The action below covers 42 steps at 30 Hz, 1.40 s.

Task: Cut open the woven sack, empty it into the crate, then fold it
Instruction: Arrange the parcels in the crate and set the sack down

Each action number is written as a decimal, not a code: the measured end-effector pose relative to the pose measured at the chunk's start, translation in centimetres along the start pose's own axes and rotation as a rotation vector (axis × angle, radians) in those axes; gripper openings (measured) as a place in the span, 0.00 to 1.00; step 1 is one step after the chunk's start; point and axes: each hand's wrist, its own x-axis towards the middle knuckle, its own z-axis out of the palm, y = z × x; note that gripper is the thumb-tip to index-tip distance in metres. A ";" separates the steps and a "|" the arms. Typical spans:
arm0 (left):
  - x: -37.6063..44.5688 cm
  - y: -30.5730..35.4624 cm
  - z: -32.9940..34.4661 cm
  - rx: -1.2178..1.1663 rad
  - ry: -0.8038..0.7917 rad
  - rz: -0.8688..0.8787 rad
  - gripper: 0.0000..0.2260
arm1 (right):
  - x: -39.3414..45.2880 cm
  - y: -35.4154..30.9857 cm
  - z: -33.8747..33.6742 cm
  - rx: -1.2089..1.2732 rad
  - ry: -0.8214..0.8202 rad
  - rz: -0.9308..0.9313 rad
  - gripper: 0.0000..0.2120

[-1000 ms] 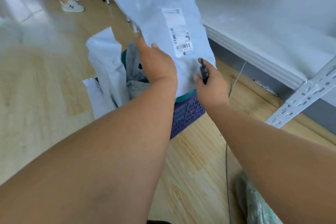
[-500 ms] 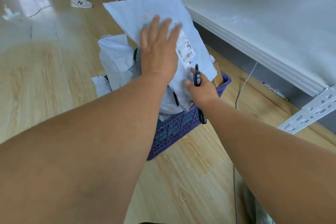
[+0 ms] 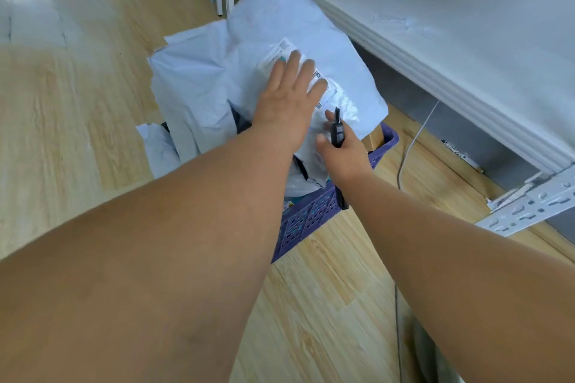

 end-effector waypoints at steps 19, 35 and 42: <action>-0.5 1.5 2.5 -0.049 -0.523 -0.234 0.33 | 1.7 1.8 -0.3 -0.006 0.078 -0.020 0.21; 0.5 1.5 3.1 -0.180 -0.800 -0.293 0.29 | 2.9 0.7 -0.2 -0.282 -0.067 -0.067 0.26; 0.4 1.7 3.4 -0.150 -0.864 -0.251 0.27 | 2.8 1.8 0.5 -0.384 -0.178 0.090 0.18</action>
